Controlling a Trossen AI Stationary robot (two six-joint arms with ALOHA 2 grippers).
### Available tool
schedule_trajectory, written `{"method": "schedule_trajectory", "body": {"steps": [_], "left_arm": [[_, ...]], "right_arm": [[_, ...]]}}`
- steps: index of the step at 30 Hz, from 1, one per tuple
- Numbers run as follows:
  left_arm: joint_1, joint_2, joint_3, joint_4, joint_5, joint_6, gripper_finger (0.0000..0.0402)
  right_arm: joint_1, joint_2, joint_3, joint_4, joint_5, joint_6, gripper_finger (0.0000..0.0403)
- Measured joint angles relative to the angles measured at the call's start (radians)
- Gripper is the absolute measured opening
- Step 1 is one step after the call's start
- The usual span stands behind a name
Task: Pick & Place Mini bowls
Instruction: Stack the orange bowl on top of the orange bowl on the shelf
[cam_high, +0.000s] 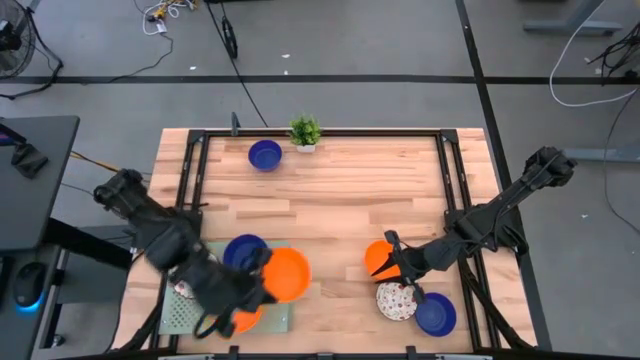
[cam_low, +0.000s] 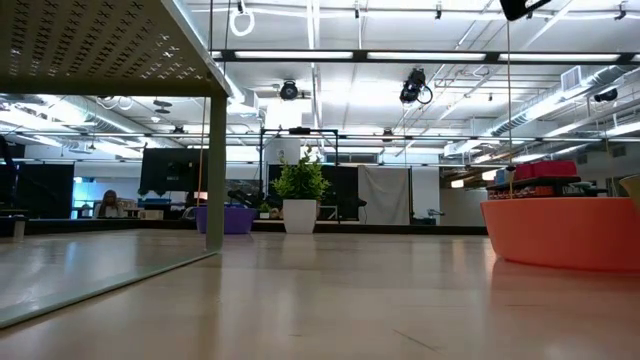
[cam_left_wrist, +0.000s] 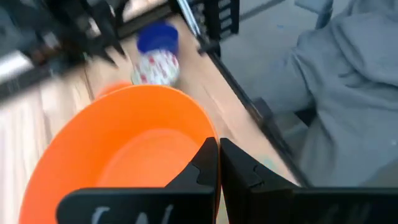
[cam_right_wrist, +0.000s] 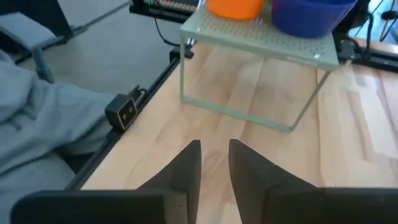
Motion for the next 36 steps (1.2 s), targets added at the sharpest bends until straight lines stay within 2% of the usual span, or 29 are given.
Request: {"method": "schedule_trajectory", "body": {"steps": [4,9,14,24,31,36], "left_arm": [[-0.135,0.000,0.005,-0.089,-0.110,-0.219,0.0007],[-0.276,0.005,0.006,-0.137,-0.220,-0.422,0.0007],[-0.355,0.046,0.006,-0.209,-0.263,-0.614,0.0007],[-0.378,0.148,0.006,-0.241,-0.270,-0.760,0.0009],[-0.376,0.160,0.006,-0.277,-0.251,-0.866,0.0013],[-0.376,0.160,0.006,-0.309,-0.253,-0.942,0.0038]], "right_arm": [[-0.004,0.000,0.000,0.017,0.000,-0.023,0.0078],[-0.015,0.000,0.000,0.052,0.000,-0.045,0.0075],[-0.024,0.000,0.000,0.060,0.000,-0.047,0.0075],[-0.026,0.000,0.000,0.060,0.000,-0.056,0.0075],[-0.026,0.000,0.000,0.061,0.000,-0.067,0.0075],[-0.026,0.000,0.000,0.061,0.000,-0.069,0.0075]]}}
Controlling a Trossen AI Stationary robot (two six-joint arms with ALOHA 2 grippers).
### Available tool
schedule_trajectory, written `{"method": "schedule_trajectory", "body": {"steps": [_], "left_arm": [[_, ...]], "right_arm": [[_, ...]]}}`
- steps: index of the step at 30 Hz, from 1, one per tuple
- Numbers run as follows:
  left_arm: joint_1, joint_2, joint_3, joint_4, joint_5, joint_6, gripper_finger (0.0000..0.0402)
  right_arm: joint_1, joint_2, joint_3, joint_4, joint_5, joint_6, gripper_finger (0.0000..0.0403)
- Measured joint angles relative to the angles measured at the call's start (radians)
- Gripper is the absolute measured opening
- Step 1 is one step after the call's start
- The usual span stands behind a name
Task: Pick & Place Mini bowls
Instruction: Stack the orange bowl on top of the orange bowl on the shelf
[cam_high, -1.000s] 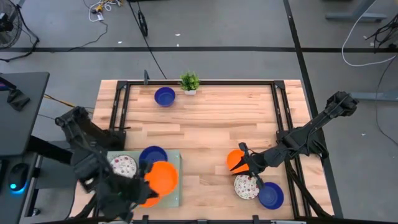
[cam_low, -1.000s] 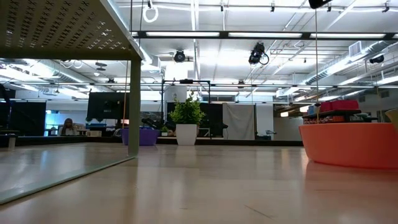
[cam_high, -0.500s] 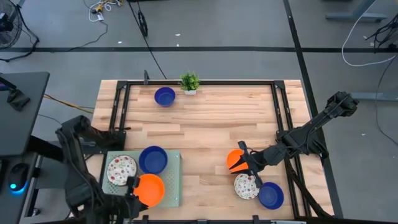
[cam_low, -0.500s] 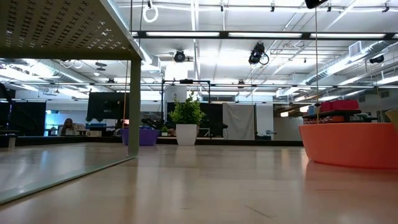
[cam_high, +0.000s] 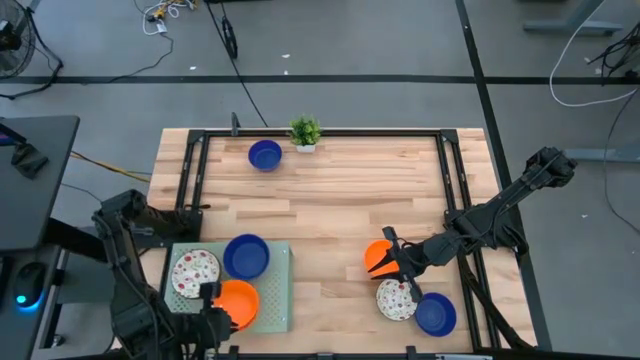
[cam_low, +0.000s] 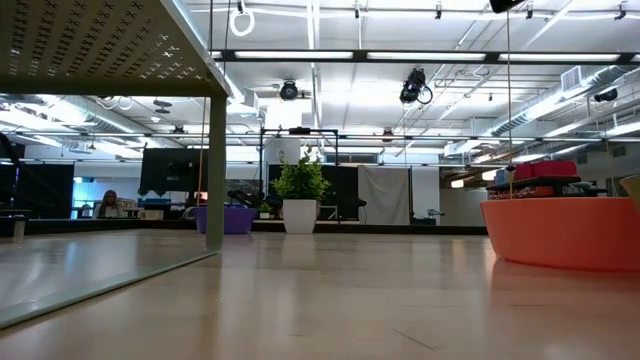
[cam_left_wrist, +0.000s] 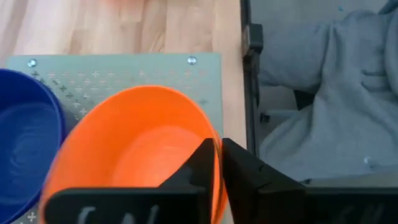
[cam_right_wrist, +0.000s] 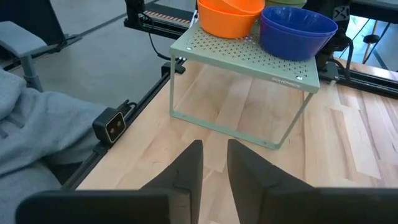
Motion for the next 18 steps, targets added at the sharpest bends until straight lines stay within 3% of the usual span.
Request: {"method": "schedule_trajectory", "body": {"steps": [11,14,18], "left_arm": [[0.000,0.000,-0.001,-0.009,-0.086,-0.013,0.0152],[0.000,0.000,-0.001,-0.008,-0.085,-0.006,0.0149],[0.000,0.000,-0.001,0.000,-0.078,0.013,0.0091]], "right_arm": [[0.000,0.000,0.000,0.000,0.000,0.001,0.0075],[0.000,0.000,0.000,-0.001,0.000,0.002,0.0075],[0.000,0.000,0.000,-0.003,0.000,0.003,0.0075]]}}
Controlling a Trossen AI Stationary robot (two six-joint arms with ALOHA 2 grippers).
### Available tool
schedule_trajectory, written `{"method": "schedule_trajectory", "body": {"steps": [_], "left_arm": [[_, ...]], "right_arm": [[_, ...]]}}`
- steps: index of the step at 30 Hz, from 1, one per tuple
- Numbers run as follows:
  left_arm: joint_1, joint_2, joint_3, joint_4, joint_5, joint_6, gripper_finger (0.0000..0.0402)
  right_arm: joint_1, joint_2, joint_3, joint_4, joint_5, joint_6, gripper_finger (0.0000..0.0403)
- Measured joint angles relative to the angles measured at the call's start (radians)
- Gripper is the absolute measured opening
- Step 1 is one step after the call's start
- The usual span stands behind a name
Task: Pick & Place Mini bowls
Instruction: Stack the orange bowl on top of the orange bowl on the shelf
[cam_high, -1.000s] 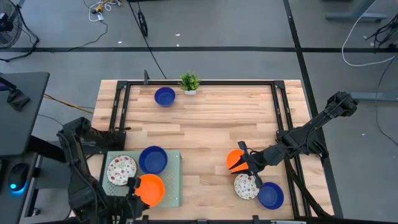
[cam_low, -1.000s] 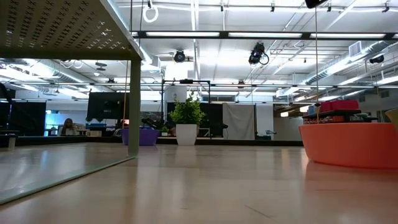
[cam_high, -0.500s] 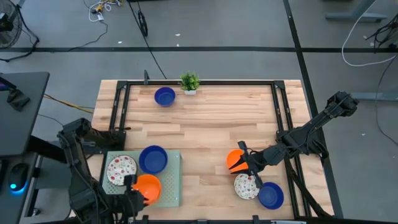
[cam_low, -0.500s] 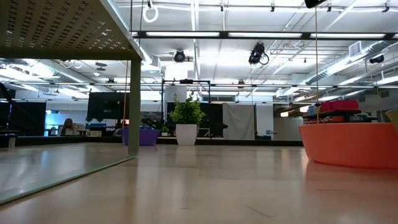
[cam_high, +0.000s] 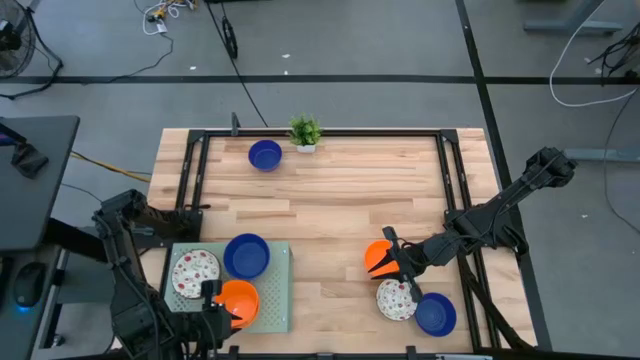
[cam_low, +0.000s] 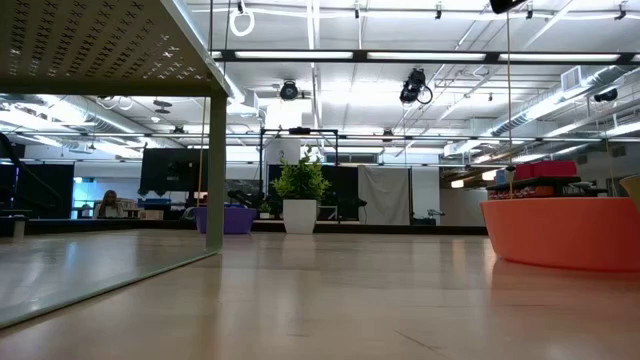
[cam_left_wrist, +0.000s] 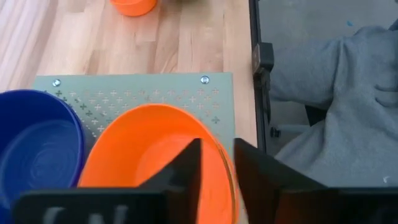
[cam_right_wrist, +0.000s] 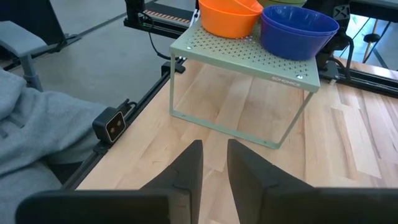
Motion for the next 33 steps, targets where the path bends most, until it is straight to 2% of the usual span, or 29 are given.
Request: {"method": "schedule_trajectory", "body": {"steps": [4,6,13,21,29,33], "left_arm": [[0.000,0.000,0.000,0.017,0.026,0.026,0.0016],[0.000,0.000,0.000,0.046,0.031,0.057,0.0011],[0.000,0.001,0.000,0.074,0.011,0.098,0.0051],[0.000,0.002,0.000,0.026,-0.008,0.066,0.0117],[0.000,0.002,0.000,0.047,-0.020,0.064,0.0188],[0.000,0.002,0.000,0.060,-0.014,0.100,0.0183]], "right_arm": [[0.000,0.000,0.000,-0.005,0.000,0.000,0.0075],[0.000,0.000,0.000,-0.005,0.000,0.000,0.0075],[0.000,0.000,0.000,-0.005,0.000,0.000,0.0075],[0.000,0.000,0.000,-0.008,0.000,0.000,0.0075],[0.000,0.000,0.000,-0.022,0.000,0.008,0.0075],[0.000,0.000,0.000,-0.021,0.000,0.009,0.0075]]}}
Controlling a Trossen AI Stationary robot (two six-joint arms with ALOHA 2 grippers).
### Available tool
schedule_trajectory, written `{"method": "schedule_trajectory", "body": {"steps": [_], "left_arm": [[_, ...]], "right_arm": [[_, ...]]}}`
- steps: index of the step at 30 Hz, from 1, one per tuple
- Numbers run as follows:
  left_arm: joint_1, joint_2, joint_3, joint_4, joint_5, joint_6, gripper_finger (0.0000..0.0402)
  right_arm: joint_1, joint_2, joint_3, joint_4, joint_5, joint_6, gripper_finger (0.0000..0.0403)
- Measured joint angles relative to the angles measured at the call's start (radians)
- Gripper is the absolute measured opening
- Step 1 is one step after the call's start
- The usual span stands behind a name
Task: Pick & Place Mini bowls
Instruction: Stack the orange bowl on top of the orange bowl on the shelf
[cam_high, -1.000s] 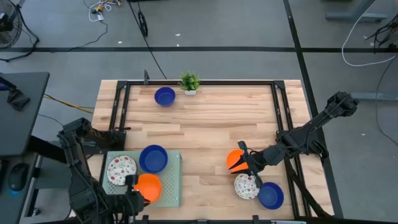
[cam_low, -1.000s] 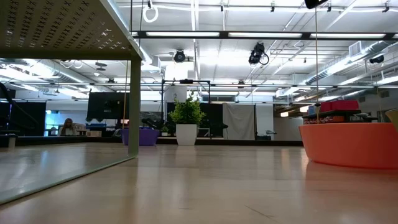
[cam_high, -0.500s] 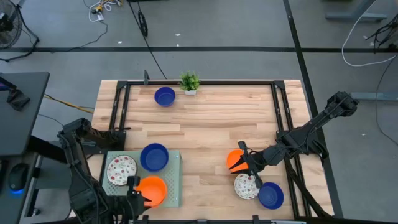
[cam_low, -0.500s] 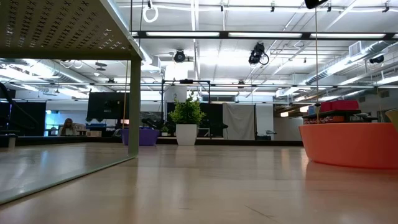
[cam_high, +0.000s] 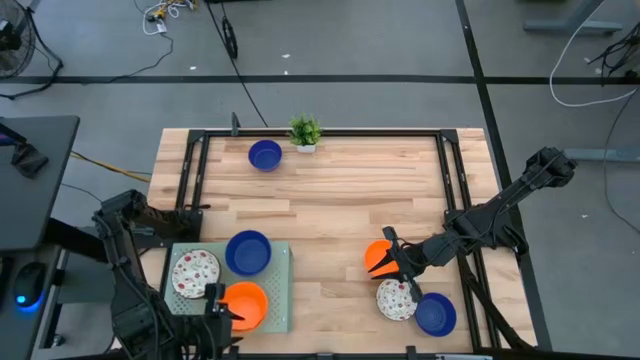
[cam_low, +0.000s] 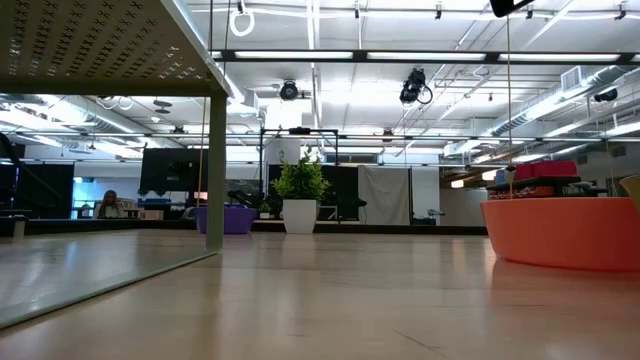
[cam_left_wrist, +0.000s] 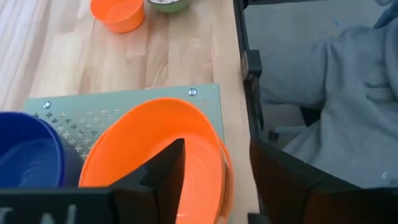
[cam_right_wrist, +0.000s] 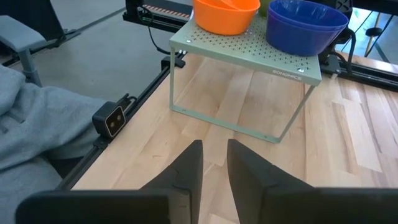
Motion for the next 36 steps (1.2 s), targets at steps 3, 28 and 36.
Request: {"method": "schedule_trajectory", "body": {"steps": [3,28,36], "left_arm": [[0.000,0.000,0.000,0.000,0.000,0.006,0.0135],[0.011,0.000,0.000,-0.010,0.015,0.000,0.0129],[0.011,0.036,0.000,-0.010,0.049,0.031,0.0129]], "right_arm": [[0.000,0.000,0.000,0.000,0.000,0.000,0.0075],[0.000,0.000,0.000,-0.007,0.000,0.002,0.0075],[0.000,0.000,0.000,-0.007,0.000,0.002,0.0075]]}}
